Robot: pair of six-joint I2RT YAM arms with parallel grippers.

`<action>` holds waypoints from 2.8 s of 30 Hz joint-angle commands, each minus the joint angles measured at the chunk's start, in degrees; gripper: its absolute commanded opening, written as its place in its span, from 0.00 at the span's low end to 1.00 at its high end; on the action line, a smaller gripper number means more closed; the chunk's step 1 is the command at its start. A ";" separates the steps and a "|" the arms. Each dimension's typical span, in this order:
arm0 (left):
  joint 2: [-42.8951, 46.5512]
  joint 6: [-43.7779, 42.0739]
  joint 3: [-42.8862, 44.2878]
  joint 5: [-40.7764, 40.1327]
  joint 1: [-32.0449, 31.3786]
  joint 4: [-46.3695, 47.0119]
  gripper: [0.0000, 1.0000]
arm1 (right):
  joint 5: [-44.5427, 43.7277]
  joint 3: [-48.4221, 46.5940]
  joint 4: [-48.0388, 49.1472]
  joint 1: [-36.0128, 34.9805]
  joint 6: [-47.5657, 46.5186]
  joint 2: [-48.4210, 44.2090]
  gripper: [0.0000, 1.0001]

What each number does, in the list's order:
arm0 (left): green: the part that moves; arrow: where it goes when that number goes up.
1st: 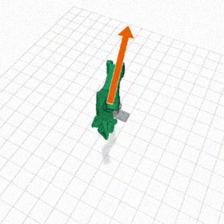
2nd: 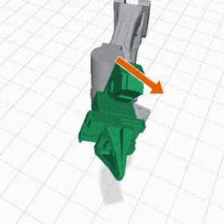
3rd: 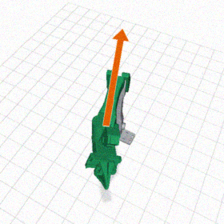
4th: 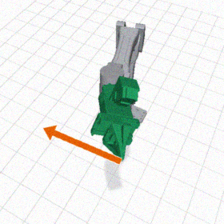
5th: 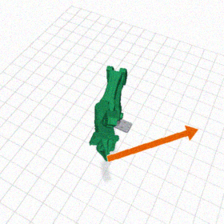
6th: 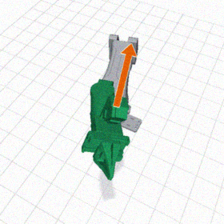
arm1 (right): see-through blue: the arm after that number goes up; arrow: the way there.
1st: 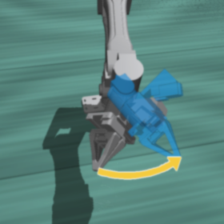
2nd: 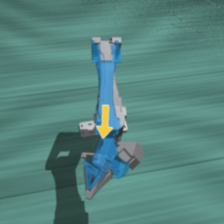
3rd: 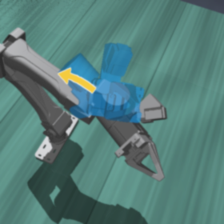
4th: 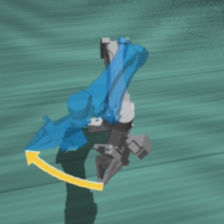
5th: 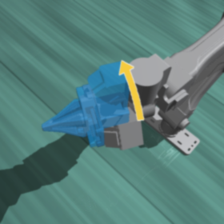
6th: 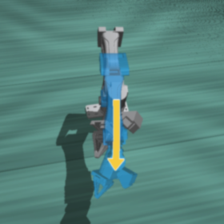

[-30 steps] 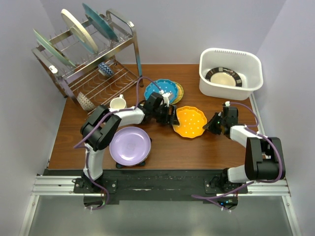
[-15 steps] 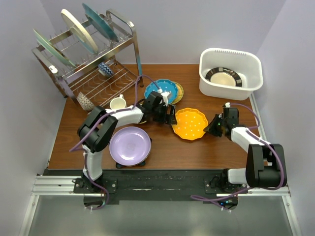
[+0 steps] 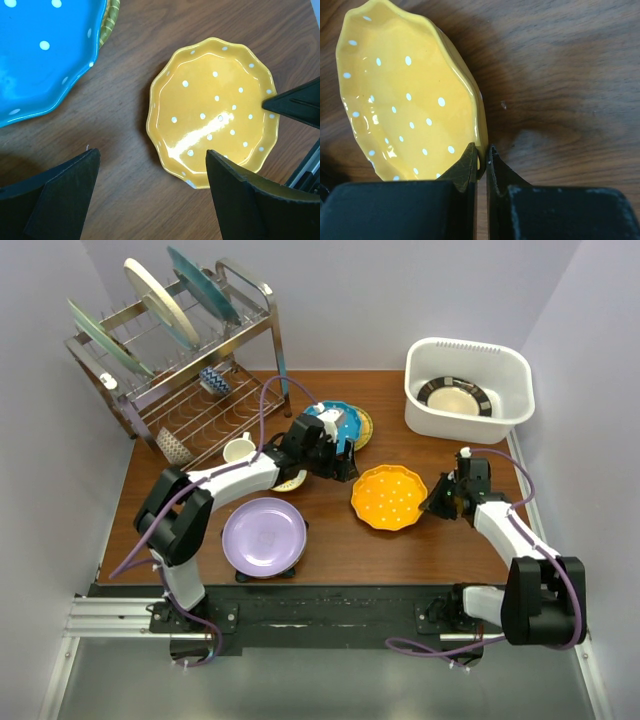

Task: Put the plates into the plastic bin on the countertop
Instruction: Pick up the plate at the center of the board, then place the plate in the plastic bin.

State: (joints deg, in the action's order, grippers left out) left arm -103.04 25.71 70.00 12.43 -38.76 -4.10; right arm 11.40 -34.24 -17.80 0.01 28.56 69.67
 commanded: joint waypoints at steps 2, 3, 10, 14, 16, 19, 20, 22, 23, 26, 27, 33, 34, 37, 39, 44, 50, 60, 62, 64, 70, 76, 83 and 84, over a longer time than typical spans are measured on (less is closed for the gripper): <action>2.59 -1.54 1.90 -1.96 -0.17 -0.03 0.92 | 2.22 -5.05 -0.48 -0.19 -0.52 -2.96 0.00; 2.93 -1.54 1.72 -2.23 -0.17 -0.21 0.92 | 2.31 -5.48 -0.65 -0.10 -0.61 -3.05 0.00; 3.73 -1.63 1.19 -3.02 0.00 -0.30 0.92 | 3.10 -7.77 -2.50 -0.19 -0.34 -4.89 0.00; 3.64 -1.46 1.11 -2.85 -0.08 -0.21 0.93 | 3.37 -9.35 -3.90 -0.19 -0.34 -5.86 0.00; 3.20 -1.28 1.02 -2.67 -0.08 -0.03 0.93 | 3.54 -10.49 -4.52 -0.27 -0.26 -6.12 0.00; 2.50 -1.11 1.19 -2.06 -0.08 -0.03 0.93 | 3.80 -12.34 -5.31 -0.19 -0.08 -5.86 0.00; 2.50 -1.11 1.11 -2.05 0.00 -0.03 0.93 | 3.89 -12.69 -5.49 -0.10 -0.08 -5.86 0.00; 2.76 -1.02 0.84 -2.40 0.00 -0.12 0.93 | 3.90 -13.75 -5.75 -0.19 0.01 -5.86 0.00; 3.28 -1.02 0.67 -2.75 -0.08 -0.03 0.93 | 3.89 -14.18 -6.01 -0.19 0.01 -5.86 0.00; 4.08 -0.49 0.23 -1.62 -0.08 0.84 0.93 | 3.89 -14.89 -6.28 -0.19 0.18 -6.12 0.00; 4.34 -0.14 0.14 -1.62 0.00 1.19 0.92 | 3.81 -15.07 -6.37 -0.19 0.18 -6.12 0.00; 6.10 -0.05 -0.56 -2.40 0.00 1.90 0.93 | 3.54 -16.47 -7.33 -0.19 0.18 -6.12 0.00; 6.36 -0.05 -0.65 -2.58 -0.08 2.25 0.93 | 3.54 -16.65 -7.42 -0.10 0.18 -6.21 0.00; 6.98 -0.05 -1.18 -3.11 -0.08 2.51 0.93 | 3.19 -17.44 -7.60 -0.19 0.10 -6.21 0.00; 7.33 0.21 -1.44 -3.29 0.00 2.60 0.94 | 2.75 -18.14 -7.68 -0.19 0.27 -6.04 0.00; 8.29 1.44 -2.49 -3.37 -0.08 3.22 0.94 | 0.82 -21.04 -8.83 -0.10 -0.08 -4.98 0.00; 8.30 1.97 -2.76 -2.76 -0.08 5.50 0.94 | 0.38 -23.59 -7.95 -0.19 0.71 -3.58 0.00; 7.07 1.71 -2.58 -2.32 0.00 4.89 0.94 | -1.38 -28.94 -5.93 -0.19 2.29 -1.12 0.00; 7.33 1.80 -2.67 -2.32 -0.08 4.89 0.94 | -1.73 -30.09 -5.75 -0.19 2.47 -0.33 0.00; 7.59 1.71 -2.67 -2.41 -0.08 4.80 0.94 | -2.61 -31.32 -5.05 -0.19 2.64 0.82 0.00; 8.56 1.36 -2.67 -2.49 0.00 4.54 0.95 | -6.47 -34.57 -3.73 -0.10 2.73 3.36 0.00; 8.30 1.09 -2.85 -2.67 -0.08 4.27 0.95 | -8.32 -39.67 -3.12 1.39 3.08 5.47 0.00; 8.21 1.09 -2.76 -2.14 0.00 4.27 0.95 | -10.25 -44.24 -1.89 3.67 3.79 9.16 0.00; 8.30 1.00 -2.76 -2.14 -0.08 4.27 0.95 | -10.43 -45.20 -1.80 3.94 3.87 9.52 0.00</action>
State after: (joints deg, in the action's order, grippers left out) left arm -96.84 27.40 67.57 9.80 -38.76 -1.41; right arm 0.95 -73.06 -28.58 2.37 29.06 79.85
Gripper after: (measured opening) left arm 0.943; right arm 0.049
